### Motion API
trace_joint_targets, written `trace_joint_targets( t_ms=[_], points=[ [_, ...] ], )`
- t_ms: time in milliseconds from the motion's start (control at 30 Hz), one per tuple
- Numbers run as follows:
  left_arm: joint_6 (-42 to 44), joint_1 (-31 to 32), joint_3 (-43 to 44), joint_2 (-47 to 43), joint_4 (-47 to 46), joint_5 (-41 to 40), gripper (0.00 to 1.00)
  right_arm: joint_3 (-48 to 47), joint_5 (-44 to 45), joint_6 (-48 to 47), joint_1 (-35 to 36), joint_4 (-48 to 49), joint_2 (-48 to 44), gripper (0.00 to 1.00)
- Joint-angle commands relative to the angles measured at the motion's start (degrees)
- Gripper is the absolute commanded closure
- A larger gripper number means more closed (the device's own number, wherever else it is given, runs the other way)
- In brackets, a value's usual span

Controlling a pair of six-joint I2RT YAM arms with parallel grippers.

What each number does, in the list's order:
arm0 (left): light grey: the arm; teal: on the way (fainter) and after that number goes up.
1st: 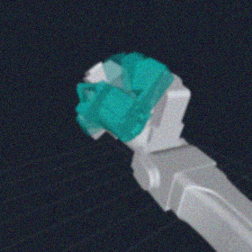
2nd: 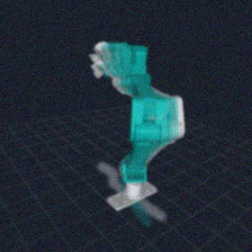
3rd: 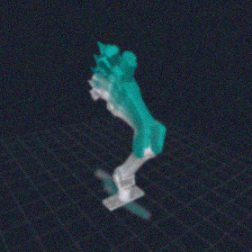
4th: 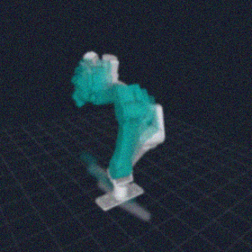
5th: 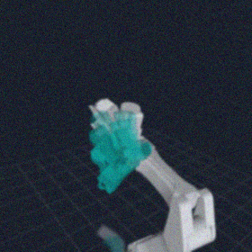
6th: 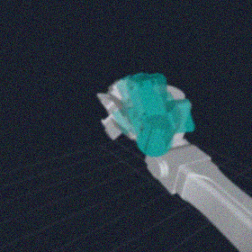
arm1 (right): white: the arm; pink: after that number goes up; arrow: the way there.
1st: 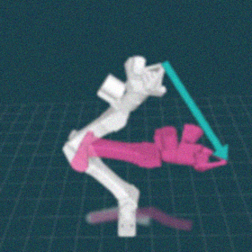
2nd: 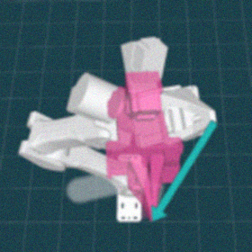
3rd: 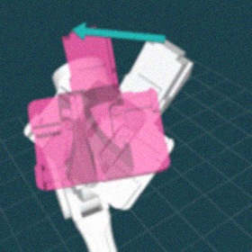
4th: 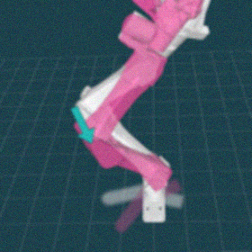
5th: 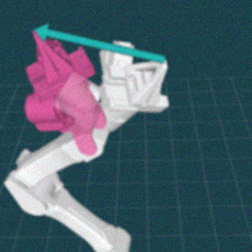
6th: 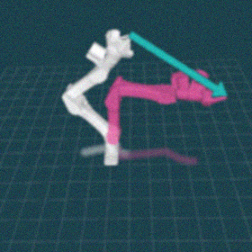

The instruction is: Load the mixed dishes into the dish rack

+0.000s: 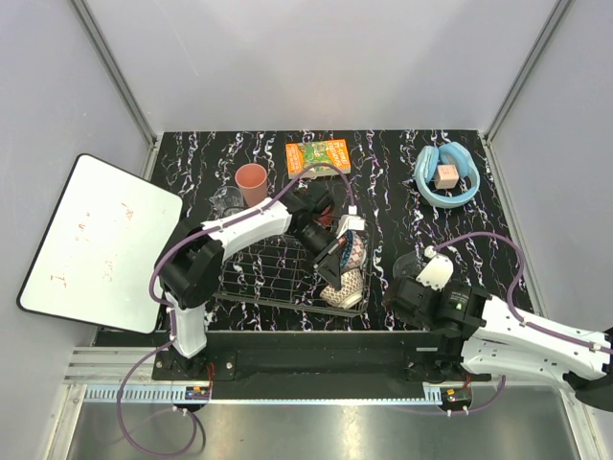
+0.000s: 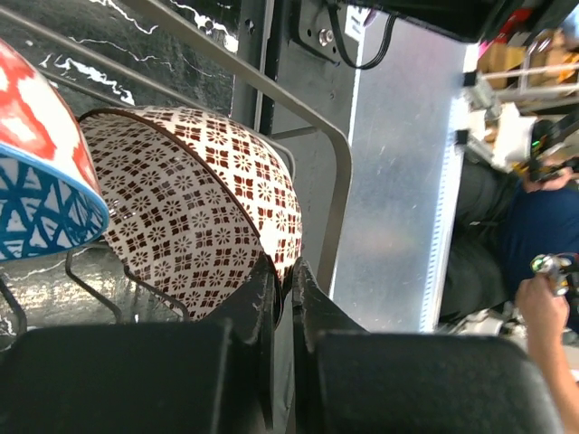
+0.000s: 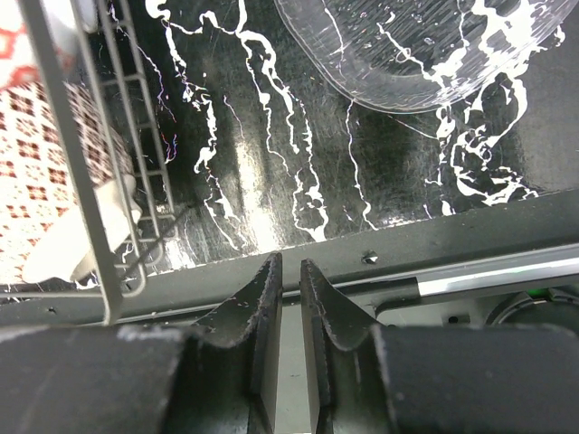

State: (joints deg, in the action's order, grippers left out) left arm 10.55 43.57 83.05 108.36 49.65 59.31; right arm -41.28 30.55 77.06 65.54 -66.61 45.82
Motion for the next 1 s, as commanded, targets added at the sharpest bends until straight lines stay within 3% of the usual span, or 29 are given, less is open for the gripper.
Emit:
trace_joint_targets(
  t_ms=[0, 467, 967],
  points=[
    [-3.2, -2.5, 1.0, -5.7, -3.2, 9.1, 1.00, 0.5, 0.9, 0.5, 0.6, 1.9, 0.7, 0.79],
    [-4.1, -0.9, 5.3, -7.7, -3.8, 20.3, 1.00, 1.0, 0.4, -0.1, 0.5, 2.8, 1.8, 0.80],
    [3.5, 0.2, -1.5, -1.7, -4.1, 16.1, 1.00, -2.0, 2.4, -0.9, 0.5, 2.3, 1.3, 0.79]
  ],
)
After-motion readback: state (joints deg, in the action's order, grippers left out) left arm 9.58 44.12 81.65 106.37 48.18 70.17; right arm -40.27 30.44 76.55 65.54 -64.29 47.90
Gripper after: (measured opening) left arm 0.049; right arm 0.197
